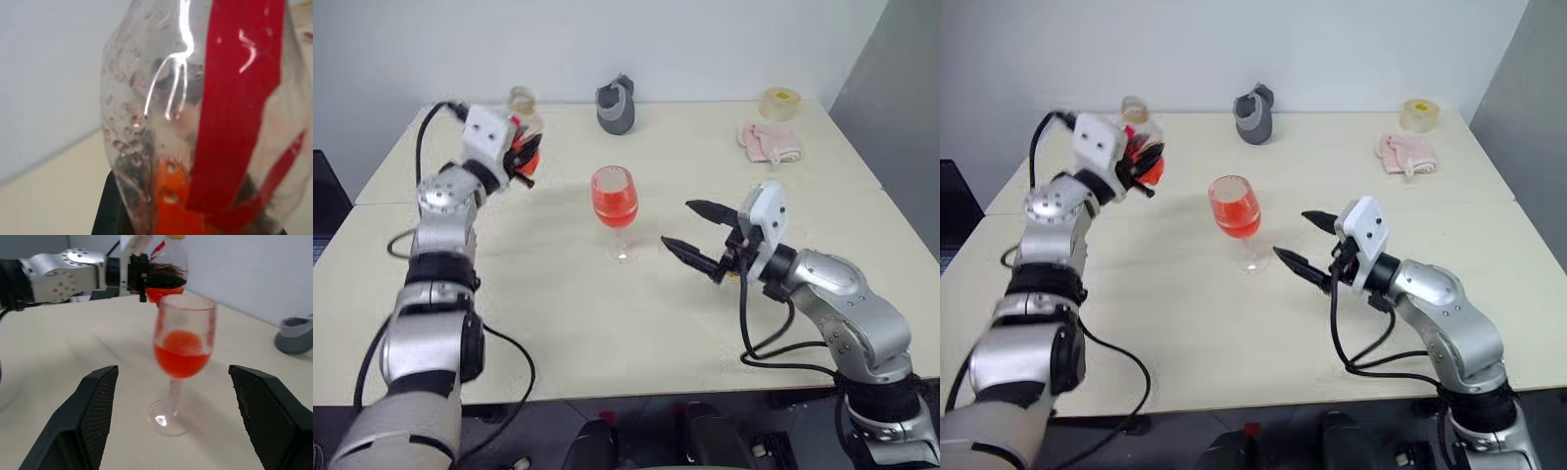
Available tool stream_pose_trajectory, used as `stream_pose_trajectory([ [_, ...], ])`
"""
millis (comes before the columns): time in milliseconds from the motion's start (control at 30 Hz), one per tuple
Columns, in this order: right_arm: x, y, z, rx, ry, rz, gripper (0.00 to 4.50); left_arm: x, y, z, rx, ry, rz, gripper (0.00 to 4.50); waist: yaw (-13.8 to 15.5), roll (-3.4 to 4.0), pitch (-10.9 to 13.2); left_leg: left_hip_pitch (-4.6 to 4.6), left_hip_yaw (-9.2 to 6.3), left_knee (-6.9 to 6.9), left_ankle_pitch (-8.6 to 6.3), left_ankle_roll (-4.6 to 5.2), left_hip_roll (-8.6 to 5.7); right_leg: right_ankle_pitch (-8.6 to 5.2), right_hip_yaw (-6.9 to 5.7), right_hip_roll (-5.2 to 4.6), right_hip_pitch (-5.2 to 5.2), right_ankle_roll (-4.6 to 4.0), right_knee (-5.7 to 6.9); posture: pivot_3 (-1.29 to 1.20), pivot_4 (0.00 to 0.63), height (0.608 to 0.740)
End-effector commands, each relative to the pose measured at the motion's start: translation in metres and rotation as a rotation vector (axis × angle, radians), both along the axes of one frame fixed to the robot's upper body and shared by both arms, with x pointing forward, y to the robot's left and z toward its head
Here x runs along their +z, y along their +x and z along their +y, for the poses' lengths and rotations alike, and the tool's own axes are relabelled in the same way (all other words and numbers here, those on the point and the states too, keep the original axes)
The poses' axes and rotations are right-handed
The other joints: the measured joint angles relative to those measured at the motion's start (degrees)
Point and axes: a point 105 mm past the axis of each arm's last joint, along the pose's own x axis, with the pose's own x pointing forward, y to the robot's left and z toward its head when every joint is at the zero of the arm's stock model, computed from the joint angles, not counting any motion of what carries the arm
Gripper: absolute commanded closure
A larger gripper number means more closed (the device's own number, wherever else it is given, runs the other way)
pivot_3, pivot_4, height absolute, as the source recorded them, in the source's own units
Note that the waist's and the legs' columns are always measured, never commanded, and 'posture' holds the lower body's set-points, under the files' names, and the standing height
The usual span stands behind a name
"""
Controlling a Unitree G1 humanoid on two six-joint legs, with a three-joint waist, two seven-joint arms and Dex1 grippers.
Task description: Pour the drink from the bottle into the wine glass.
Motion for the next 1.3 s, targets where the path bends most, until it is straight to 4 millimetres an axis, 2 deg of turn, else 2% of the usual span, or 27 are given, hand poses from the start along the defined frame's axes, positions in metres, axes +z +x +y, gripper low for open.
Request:
stream_pose_trajectory([
  [33, 0.005, -0.015, 0.006, 0.079, -0.004, -0.063, 0.62, 0.015, -0.014, 0.007, 0.077, -0.145, -0.074, 3.58, 0.2, -0.02, 0.0, -0.01, 0.0, 0.02, 0.0, 0.0, 0.0, 0.0, 0.0, -0.01, 0.0, 0.0, 0.0, 0.0, 0.15, 0.74],
  [233, -0.008, -0.018, 0.006, 0.108, -0.016, -0.054, 0.62, -0.015, -0.032, -0.006, 0.047, -0.332, -0.029, 3.58, 1.6, -0.11, -0.1, 0.01, 0.02, 0.15, 0.01, -0.03, 0.02, 0.0, -0.02, -0.11, 0.13, 0.0, -0.05, 0.0, 0.15, 0.74],
  [367, -0.019, -0.019, 0.005, 0.107, -0.014, -0.016, 0.62, -0.026, -0.033, -0.012, 0.046, -0.349, -0.019, 3.58, 2.3, -0.16, -0.1, 0.05, 0.07, 0.2, 0.01, -0.04, -0.03, 0.0, -0.01, -0.12, 0.22, 0.0, -0.1, 0.0, 0.15, 0.74],
  [567, -0.031, -0.022, 0.003, 0.086, 0.003, 0.046, 0.62, -0.044, -0.032, -0.01, 0.07, -0.365, -0.003, 3.58, 2.8, -0.18, -0.1, 0.07, 0.12, 0.21, 0.01, -0.04, -0.04, 0.0, 0.0, -0.12, 0.24, 0.0, -0.13, 0.0, 0.15, 0.74],
  [833, -0.034, -0.015, 0.002, 0.044, 0.021, 0.065, 0.62, -0.08, -0.033, -0.005, 0.092, -0.371, 0.074, 3.58, 2.9, -0.18, -0.1, 0.11, 0.13, 0.19, 0.01, -0.04, -0.06, 0.0, -0.01, -0.11, 0.27, 0.0, -0.15, 0.0, 0.15, 0.74],
  [1200, -0.029, -0.01, 0.0, 0.028, 0.026, 0.058, 0.62, -0.083, -0.034, -0.007, 0.08, -0.34, 0.07, 0.02, 2.9, -0.18, -0.1, 0.15, 0.13, 0.15, -0.01, -0.01, -0.06, 0.0, -0.01, -0.11, 0.31, 0.0, -0.18, 0.0, 0.15, 0.74],
  [1300, -0.03, -0.014, 0.0, 0.032, 0.023, 0.065, 0.62, -0.081, -0.044, -0.008, 0.077, -0.322, 0.061, 0.02, 2.8, -0.18, -0.1, 0.16, 0.15, 0.15, -0.01, -0.01, -0.05, 0.0, 0.02, -0.11, 0.31, 0.0, -0.19, 0.0, 0.15, 0.74],
])
